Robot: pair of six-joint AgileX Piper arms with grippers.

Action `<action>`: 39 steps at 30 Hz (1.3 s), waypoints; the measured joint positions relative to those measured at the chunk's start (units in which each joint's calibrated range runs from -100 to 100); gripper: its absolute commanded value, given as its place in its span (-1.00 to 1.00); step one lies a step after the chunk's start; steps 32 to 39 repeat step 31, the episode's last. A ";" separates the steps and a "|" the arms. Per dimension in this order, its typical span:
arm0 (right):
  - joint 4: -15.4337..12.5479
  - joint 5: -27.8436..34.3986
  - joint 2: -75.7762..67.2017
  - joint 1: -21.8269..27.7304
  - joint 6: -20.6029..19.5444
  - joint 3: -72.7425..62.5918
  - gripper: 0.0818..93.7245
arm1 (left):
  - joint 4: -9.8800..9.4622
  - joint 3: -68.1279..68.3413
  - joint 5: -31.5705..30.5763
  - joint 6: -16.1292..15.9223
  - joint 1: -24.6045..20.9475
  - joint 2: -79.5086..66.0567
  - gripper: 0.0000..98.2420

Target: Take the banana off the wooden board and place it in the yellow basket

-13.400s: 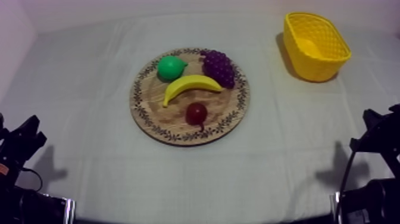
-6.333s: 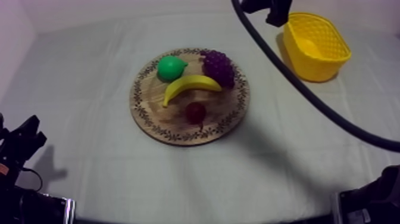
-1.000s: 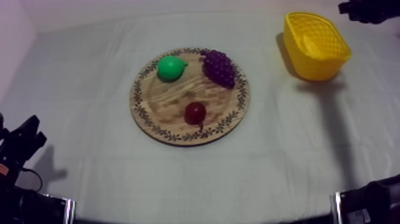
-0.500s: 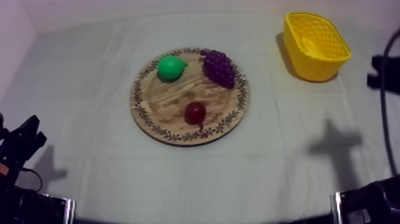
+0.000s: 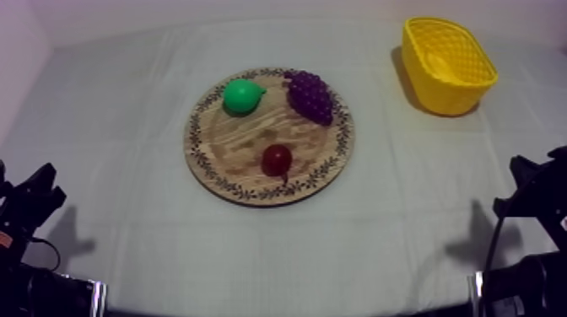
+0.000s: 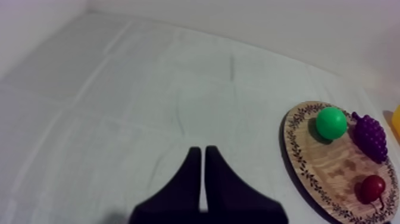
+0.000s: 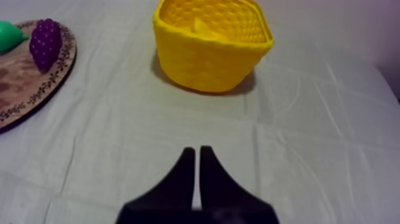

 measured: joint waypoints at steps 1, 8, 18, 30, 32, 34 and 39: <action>0.00 0.17 -0.74 0.05 -0.30 0.06 -0.99 | 0.00 0.00 0.00 0.00 0.00 0.00 -1.00; 0.11 1.07 -1.42 0.84 -1.31 0.06 -0.99 | 0.00 0.00 0.00 0.00 0.00 0.00 -1.00; 0.24 1.14 -1.42 1.02 -0.18 0.06 -0.99 | 0.00 0.00 0.00 0.00 0.00 0.00 -1.00; 0.24 1.14 -1.42 1.02 -0.08 0.09 -0.99 | 0.00 0.00 -0.03 0.00 0.00 0.00 -1.00; 0.24 1.14 -1.42 1.02 -0.08 0.09 -0.99 | 0.00 0.00 -0.03 0.00 0.00 0.00 -1.00; 0.24 1.14 -1.42 1.02 -0.08 0.09 -0.99 | 0.00 0.00 -0.03 0.00 0.00 0.00 -1.00; 0.24 1.14 -1.42 1.02 -0.08 0.09 -0.99 | 0.00 0.00 -0.03 0.00 0.00 0.00 -1.00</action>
